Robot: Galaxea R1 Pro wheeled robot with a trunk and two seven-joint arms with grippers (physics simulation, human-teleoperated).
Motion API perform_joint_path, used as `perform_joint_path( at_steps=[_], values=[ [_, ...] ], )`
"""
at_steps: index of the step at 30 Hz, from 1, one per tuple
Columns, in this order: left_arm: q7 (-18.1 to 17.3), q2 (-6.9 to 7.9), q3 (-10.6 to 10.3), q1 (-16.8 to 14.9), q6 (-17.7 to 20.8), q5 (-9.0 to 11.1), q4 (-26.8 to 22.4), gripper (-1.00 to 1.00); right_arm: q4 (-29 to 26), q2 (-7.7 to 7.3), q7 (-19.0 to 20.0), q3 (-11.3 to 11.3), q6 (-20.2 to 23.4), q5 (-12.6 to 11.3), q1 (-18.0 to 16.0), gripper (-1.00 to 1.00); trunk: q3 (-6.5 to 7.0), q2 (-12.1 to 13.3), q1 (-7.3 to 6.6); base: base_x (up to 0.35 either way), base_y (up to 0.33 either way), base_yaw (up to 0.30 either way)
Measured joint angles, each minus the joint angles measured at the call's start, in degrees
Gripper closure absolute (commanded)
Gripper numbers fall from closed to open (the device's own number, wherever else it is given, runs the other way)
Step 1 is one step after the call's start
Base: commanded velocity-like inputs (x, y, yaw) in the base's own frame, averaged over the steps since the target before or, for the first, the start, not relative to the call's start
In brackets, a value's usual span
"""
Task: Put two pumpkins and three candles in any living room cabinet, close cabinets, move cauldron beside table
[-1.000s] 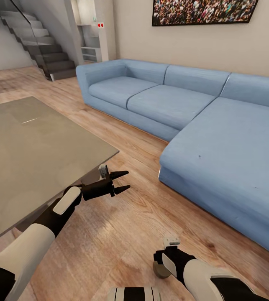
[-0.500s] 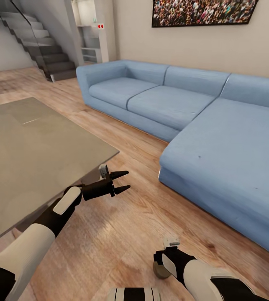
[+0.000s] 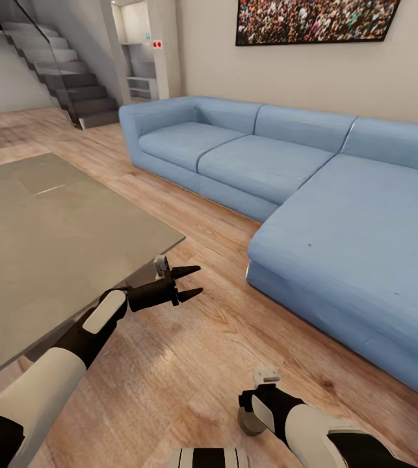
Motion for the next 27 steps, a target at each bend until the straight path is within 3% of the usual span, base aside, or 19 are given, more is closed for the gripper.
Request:
perform_joint_path(
  at_steps=[9,16,27],
  values=[
    [-0.1,0.00,0.0,0.0,0.0,0.1,0.0,-1.00,0.1,0.00,0.0,0.0,-0.7,0.0,0.0,-1.00,-0.66,0.0,0.08,0.000,0.000,0.000],
    [-0.1,0.00,0.0,0.0,0.0,0.1,0.0,-1.00,0.1,0.00,2.2,0.0,-1.0,0.2,0.0,-1.00,-0.66,0.0,0.08,0.000,0.000,0.000],
    [-0.1,0.00,0.0,0.0,0.0,0.0,0.0,-1.00,0.1,0.00,2.5,0.0,-1.1,0.3,0.0,-1.00,-2.43,-0.1,0.29,0.000,0.000,0.000]
  ],
)
